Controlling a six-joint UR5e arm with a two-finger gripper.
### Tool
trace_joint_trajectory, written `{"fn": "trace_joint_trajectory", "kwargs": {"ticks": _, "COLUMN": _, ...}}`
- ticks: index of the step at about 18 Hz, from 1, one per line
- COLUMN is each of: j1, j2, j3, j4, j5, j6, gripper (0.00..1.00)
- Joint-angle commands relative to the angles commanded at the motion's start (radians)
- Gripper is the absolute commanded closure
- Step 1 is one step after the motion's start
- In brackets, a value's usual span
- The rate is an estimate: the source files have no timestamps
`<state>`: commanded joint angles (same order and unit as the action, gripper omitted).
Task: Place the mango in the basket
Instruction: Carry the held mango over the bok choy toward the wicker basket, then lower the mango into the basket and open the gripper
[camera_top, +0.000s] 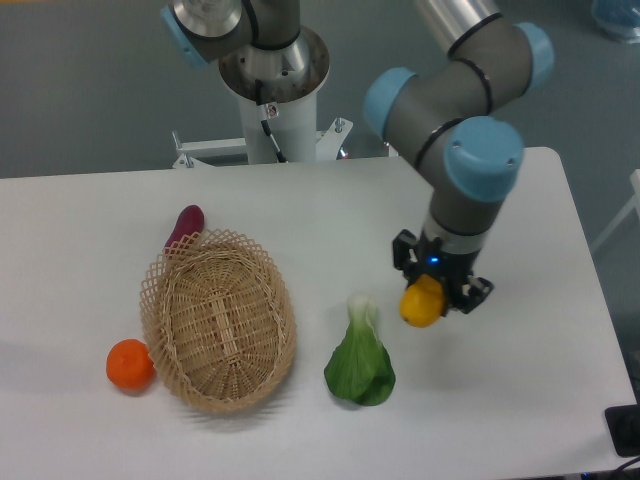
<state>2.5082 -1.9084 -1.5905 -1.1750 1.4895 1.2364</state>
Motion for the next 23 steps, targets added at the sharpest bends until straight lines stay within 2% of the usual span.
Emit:
{"fn": "trace_joint_trajectory", "kwargs": {"ticks": 1, "j1": -0.015, "j2": 0.011, "j3": -0.020, "j4": 0.000, "j5": 0.000, "j6": -0.008, "gripper": 0.58}}
{"fn": "trace_joint_trajectory", "kwargs": {"ticks": 6, "j1": -0.116, "j2": 0.005, "j3": -0.031, "j4": 0.049, "j5": 0.006, "j6": -0.103, "gripper": 0.58}}
{"fn": "trace_joint_trajectory", "kwargs": {"ticks": 10, "j1": -0.178, "j2": -0.001, "j3": -0.049, "j4": 0.060, "j5": 0.008, "j6": -0.167, "gripper": 0.58}}
{"fn": "trace_joint_trajectory", "kwargs": {"ticks": 15, "j1": -0.235, "j2": 0.009, "j3": -0.141, "j4": 0.176, "j5": 0.017, "j6": -0.204, "gripper": 0.58}}
{"fn": "trace_joint_trajectory", "kwargs": {"ticks": 23, "j1": -0.327, "j2": -0.004, "j3": -0.143, "j4": 0.189, "j5": 0.034, "j6": -0.310, "gripper": 0.58}}
